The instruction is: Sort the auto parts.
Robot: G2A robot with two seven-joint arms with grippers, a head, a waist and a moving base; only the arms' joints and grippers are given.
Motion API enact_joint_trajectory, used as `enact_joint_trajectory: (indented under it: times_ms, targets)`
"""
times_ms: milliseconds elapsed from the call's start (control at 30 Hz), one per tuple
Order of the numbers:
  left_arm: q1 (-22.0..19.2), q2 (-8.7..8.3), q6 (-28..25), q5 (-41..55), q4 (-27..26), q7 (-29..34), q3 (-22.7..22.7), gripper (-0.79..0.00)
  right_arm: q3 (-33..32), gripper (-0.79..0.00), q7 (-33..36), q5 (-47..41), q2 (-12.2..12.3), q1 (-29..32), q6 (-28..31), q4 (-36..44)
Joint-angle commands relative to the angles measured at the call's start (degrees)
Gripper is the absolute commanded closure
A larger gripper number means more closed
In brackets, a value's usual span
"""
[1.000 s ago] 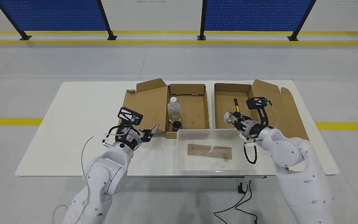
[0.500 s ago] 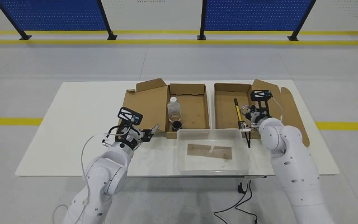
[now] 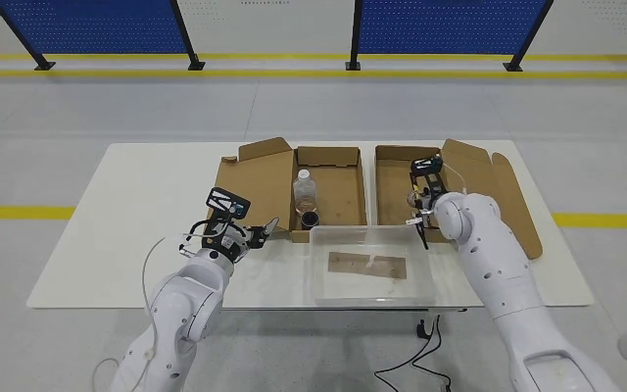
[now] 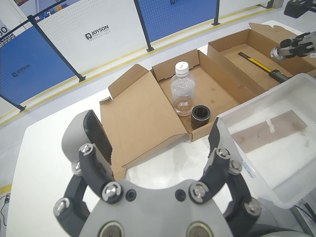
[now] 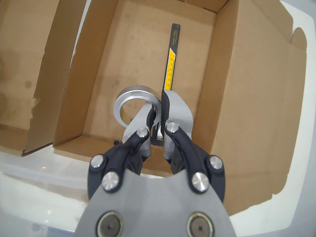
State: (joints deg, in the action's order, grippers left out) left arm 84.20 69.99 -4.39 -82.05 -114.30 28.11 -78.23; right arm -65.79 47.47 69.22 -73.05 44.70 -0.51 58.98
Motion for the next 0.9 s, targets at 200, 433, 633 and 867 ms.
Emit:
enact_joint_trajectory:
  times_ms: [200, 433, 633, 867]
  targets:
    - [0.00, 0.00, 0.00, 0.00, 0.00, 0.00, 0.00, -0.785, 3.01, 0.000, 1.60, -1.58, -1.25, -2.20, 1.91, -6.67]
    - [0.00, 0.00, 0.00, 0.00, 0.00, 0.00, 0.00, -0.785, 5.10, 0.000, 2.76, -2.21, -2.10, -3.65, 4.51, -10.63]
    - [0.00, 0.00, 0.00, 0.00, 0.00, 0.00, 0.00, -0.785, 5.70, 0.000, 2.46, -2.24, -2.47, -4.52, 4.91, -12.31]
    - [0.00, 0.00, 0.00, 0.00, 0.00, 0.00, 0.00, -0.785, 5.54, -0.185, 2.86, -2.60, -2.51, -5.08, 6.49, -13.24]
